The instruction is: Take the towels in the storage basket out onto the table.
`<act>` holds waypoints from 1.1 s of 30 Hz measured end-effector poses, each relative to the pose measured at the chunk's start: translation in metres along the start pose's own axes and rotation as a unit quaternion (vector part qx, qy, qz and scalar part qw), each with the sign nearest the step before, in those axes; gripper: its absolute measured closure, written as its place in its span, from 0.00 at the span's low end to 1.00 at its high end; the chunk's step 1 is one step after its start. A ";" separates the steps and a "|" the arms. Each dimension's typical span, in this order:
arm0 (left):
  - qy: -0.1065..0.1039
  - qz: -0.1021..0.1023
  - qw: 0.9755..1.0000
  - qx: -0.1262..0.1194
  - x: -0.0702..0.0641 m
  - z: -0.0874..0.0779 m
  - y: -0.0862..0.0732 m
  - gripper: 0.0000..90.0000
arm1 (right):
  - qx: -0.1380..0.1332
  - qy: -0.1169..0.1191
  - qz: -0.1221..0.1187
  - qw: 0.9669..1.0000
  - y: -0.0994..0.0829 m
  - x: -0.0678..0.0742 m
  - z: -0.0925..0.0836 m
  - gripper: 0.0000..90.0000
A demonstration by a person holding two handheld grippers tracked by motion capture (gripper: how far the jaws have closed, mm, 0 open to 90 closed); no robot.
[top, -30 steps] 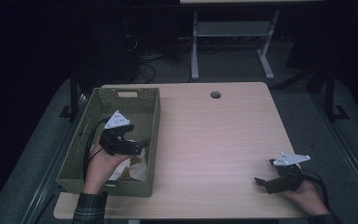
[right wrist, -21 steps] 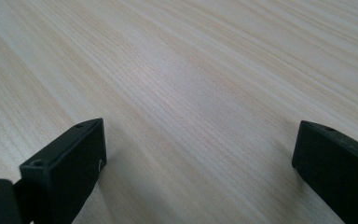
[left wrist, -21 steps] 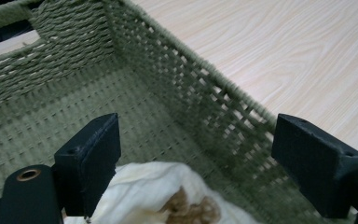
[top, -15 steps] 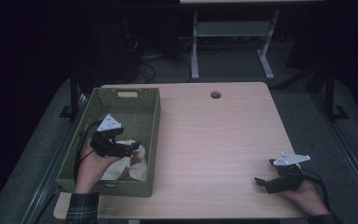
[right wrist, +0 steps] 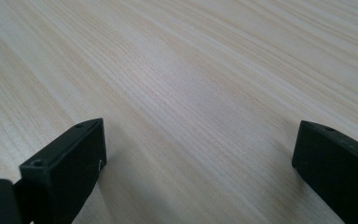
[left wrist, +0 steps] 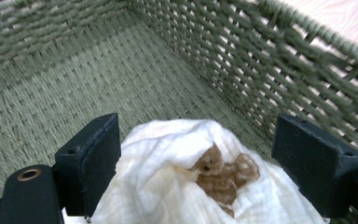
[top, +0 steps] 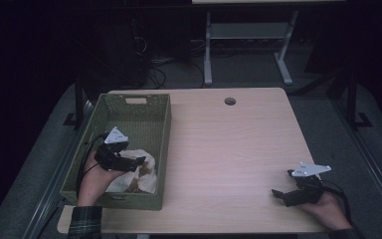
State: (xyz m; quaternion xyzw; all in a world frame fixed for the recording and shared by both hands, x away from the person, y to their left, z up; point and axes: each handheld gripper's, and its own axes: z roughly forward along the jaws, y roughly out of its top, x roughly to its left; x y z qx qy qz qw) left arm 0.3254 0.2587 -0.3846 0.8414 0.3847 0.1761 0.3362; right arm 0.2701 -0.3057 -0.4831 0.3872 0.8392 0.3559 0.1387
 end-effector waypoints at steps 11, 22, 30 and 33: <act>0.009 -0.004 0.998 0.063 0.006 0.019 -0.008 0.17 | 0.000 0.000 0.000 1.000 0.000 0.000 0.000 0.03; 0.039 -0.016 0.990 0.136 0.007 0.035 -0.009 0.29 | 0.000 0.000 0.000 1.000 0.000 0.000 0.000 0.03; 0.037 -0.041 0.987 0.151 0.006 0.032 -0.008 0.80 | 0.000 0.000 0.000 1.000 0.000 0.000 0.000 0.03; 0.036 -0.049 0.986 0.153 0.006 0.031 -0.007 0.90 | 0.000 0.000 0.000 1.000 0.000 0.000 0.000 0.03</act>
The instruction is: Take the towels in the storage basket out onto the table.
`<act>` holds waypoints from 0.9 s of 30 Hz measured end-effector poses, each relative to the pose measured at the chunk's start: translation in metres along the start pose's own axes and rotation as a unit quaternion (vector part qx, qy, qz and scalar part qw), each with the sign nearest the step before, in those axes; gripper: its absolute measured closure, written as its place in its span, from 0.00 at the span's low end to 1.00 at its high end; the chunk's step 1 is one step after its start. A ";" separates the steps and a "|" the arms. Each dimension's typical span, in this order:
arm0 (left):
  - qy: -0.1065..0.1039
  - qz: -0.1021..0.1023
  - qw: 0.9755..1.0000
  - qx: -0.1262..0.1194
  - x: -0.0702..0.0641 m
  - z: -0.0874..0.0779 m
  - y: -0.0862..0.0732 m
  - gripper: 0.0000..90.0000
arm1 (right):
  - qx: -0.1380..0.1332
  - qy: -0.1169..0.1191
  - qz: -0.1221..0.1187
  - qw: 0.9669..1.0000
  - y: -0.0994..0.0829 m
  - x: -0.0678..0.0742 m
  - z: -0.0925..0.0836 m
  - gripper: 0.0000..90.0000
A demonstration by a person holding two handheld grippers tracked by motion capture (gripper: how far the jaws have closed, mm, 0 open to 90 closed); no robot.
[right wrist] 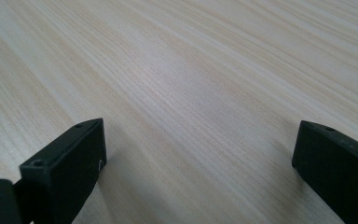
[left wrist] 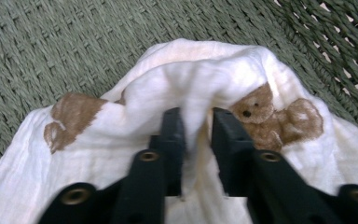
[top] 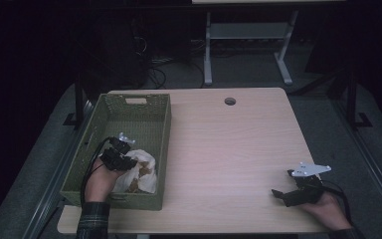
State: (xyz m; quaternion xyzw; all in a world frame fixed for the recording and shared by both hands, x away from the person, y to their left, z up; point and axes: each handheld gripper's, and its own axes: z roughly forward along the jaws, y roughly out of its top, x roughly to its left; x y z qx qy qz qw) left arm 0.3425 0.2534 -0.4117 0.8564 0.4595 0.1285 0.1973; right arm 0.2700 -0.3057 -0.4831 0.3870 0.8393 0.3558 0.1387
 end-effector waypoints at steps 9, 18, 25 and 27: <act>-0.025 -0.032 0.996 -0.075 0.005 -0.019 -0.001 0.96 | 0.000 0.000 0.000 1.000 0.000 0.000 0.000 0.03; -0.064 -0.064 0.978 -0.190 0.014 -0.044 -0.008 0.96 | 0.000 0.000 0.000 1.000 0.000 0.000 0.000 0.03; -0.078 -0.064 0.967 -0.236 0.015 -0.056 -0.007 0.96 | 0.000 0.000 0.000 1.000 0.000 0.000 0.000 0.03; -0.076 -0.062 0.964 -0.246 0.015 -0.060 -0.005 0.96 | 0.000 0.000 0.000 1.000 0.000 0.000 0.000 0.03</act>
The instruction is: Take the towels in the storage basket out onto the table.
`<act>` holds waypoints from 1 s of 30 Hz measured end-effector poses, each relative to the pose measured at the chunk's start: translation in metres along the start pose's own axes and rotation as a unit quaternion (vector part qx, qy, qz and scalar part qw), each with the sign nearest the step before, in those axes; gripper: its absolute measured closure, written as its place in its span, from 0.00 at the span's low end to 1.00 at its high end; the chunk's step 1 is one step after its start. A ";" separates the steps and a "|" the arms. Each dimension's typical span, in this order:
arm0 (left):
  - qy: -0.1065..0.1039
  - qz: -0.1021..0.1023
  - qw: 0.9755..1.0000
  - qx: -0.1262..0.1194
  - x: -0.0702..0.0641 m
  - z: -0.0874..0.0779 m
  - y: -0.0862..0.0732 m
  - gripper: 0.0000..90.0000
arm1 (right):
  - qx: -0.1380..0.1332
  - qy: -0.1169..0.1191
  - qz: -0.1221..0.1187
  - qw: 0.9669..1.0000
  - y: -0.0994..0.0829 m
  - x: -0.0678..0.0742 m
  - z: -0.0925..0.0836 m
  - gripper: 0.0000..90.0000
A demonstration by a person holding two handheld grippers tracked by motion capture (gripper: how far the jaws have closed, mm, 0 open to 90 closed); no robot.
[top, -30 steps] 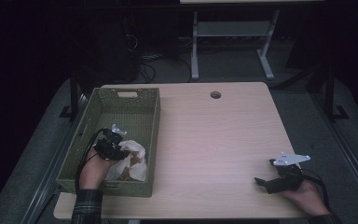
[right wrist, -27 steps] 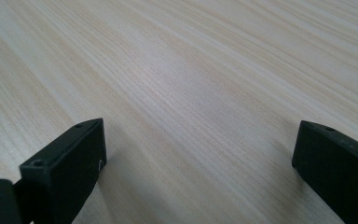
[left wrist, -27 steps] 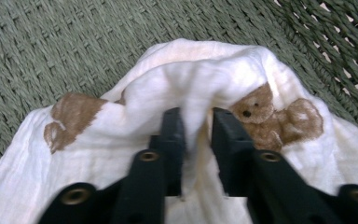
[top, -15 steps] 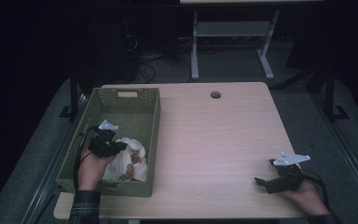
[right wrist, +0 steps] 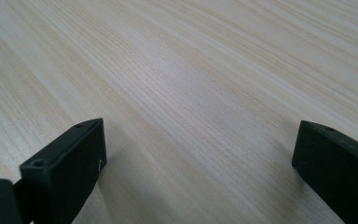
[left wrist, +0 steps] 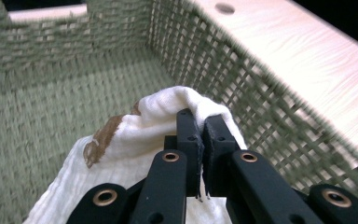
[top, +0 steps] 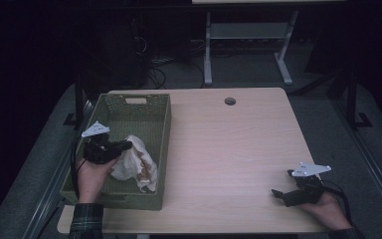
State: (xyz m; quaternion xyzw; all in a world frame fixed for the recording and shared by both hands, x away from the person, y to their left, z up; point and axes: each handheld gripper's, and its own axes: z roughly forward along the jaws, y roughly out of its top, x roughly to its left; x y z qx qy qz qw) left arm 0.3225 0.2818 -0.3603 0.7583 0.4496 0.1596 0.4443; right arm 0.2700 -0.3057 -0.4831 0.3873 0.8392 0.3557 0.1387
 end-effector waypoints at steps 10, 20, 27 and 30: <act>-0.013 0.015 0.999 -0.051 -0.010 -0.017 0.023 0.97 | 0.000 0.000 0.000 1.000 0.000 0.000 0.000 0.03; -0.041 0.032 0.996 -0.078 -0.019 -0.027 0.056 0.97 | -0.002 0.000 0.000 1.000 0.000 0.000 0.000 0.03; -0.057 0.048 0.993 -0.093 -0.030 -0.032 0.081 0.97 | -0.002 0.000 0.000 1.000 0.000 0.000 0.000 0.03; -0.069 0.051 0.991 -0.103 -0.036 -0.034 0.090 0.97 | -0.002 0.000 0.000 1.000 0.000 0.000 0.000 0.03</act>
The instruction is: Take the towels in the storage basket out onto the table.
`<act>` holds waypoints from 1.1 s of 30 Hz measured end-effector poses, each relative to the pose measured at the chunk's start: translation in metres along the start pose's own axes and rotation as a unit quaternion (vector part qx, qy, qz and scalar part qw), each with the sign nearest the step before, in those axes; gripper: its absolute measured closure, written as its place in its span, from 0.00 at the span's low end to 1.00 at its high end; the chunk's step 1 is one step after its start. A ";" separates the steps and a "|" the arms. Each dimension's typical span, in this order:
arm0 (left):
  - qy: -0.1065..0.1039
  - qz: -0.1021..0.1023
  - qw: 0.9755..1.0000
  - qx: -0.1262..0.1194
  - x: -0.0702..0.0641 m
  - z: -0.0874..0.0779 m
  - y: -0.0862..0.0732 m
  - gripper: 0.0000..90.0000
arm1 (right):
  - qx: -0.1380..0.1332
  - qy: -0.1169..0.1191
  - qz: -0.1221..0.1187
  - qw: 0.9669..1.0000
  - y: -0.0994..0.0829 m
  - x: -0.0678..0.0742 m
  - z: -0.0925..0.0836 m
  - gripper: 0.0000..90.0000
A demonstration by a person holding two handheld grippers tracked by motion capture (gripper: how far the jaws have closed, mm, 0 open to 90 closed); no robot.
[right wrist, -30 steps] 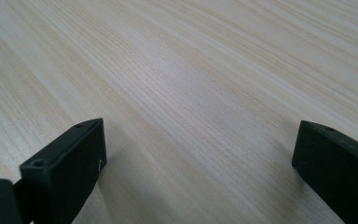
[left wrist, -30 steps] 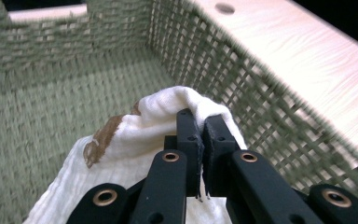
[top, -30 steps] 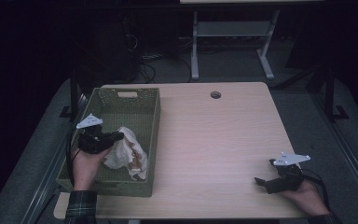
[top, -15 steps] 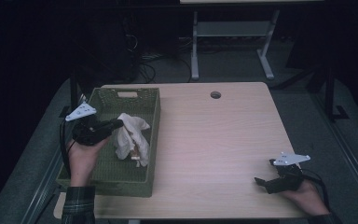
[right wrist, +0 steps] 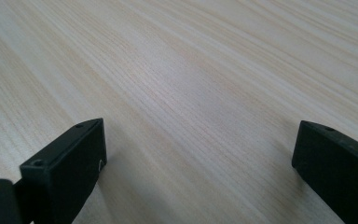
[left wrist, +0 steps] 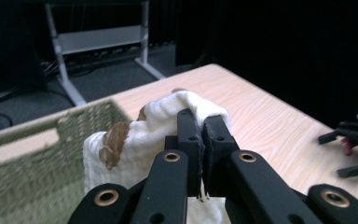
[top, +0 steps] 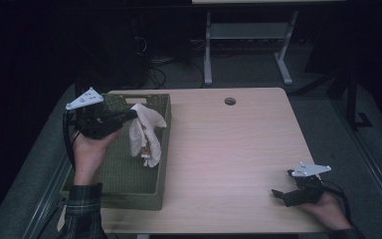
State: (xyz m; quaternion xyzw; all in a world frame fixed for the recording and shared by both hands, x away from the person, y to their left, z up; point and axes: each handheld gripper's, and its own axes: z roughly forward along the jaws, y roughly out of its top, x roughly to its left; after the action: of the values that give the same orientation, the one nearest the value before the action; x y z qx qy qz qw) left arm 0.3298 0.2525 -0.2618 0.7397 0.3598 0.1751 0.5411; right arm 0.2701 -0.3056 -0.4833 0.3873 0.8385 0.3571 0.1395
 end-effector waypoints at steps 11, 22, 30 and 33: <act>-0.050 0.017 0.998 -0.026 -0.023 0.011 0.030 0.97 | 0.000 0.000 0.000 1.000 0.000 0.000 0.000 0.03; -0.103 0.040 0.993 -0.039 -0.054 0.038 0.053 0.97 | 0.000 0.000 0.000 1.000 0.000 0.000 0.000 0.03; -0.140 0.050 0.988 -0.033 -0.073 0.062 0.058 0.97 | 0.000 0.000 0.000 1.000 0.000 0.000 0.000 0.03; -0.162 0.055 0.985 -0.025 -0.085 0.077 0.057 0.97 | 0.000 0.000 0.000 1.000 0.000 0.000 0.000 0.03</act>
State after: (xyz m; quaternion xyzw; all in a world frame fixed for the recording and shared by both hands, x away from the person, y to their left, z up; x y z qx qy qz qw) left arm 0.3419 0.1301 -0.2251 0.7632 0.2215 0.0910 0.6001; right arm 0.2701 -0.3056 -0.4833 0.3874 0.8384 0.3571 0.1394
